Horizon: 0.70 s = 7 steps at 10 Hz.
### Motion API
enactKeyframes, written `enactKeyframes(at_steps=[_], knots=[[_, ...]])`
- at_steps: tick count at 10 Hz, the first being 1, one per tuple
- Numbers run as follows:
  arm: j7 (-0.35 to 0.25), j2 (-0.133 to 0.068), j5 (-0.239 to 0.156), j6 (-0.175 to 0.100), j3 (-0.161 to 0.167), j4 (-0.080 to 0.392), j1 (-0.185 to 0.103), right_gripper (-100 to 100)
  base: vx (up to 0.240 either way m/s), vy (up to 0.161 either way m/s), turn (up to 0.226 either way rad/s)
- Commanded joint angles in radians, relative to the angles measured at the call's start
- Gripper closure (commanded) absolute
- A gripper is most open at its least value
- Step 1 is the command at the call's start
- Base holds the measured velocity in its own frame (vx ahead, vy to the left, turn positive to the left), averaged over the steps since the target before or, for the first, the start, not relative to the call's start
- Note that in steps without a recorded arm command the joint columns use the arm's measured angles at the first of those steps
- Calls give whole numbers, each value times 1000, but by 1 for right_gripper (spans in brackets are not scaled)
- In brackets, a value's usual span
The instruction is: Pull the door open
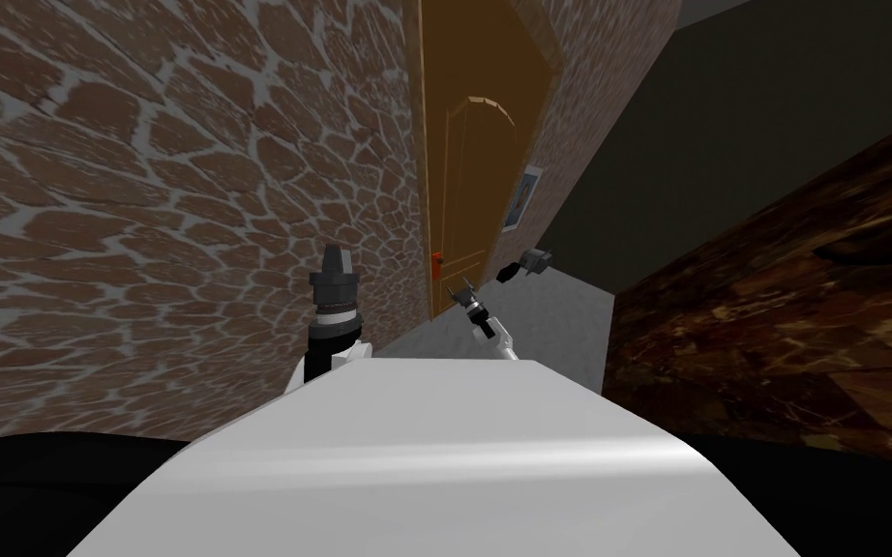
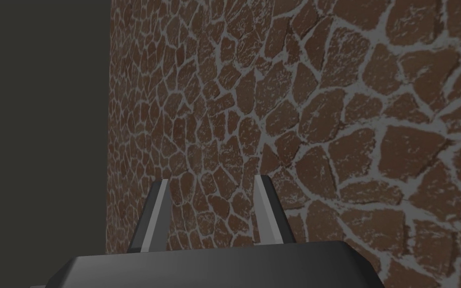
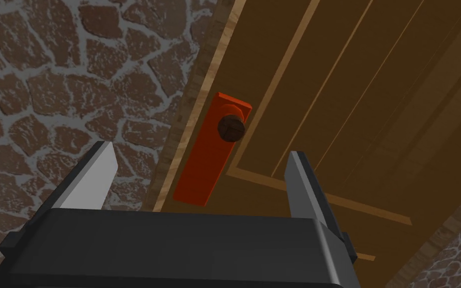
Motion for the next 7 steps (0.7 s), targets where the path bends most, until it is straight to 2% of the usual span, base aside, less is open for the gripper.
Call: enactKeyframes(at_steps=[1, 4, 5, 7], knots=[[-29, -3, 6, 4, 4, 5, -5, -100, 69, -12, 1], [-116, -7, 33, 8, 18, 58, -37, -100, 75, -6, -12], [-123, -7, 33, 8, 18, 58, -37, -100, 72, -6, -3], [-178, -10, 49, 10, 26, 89, -55, -100, 71, -10, -11]])
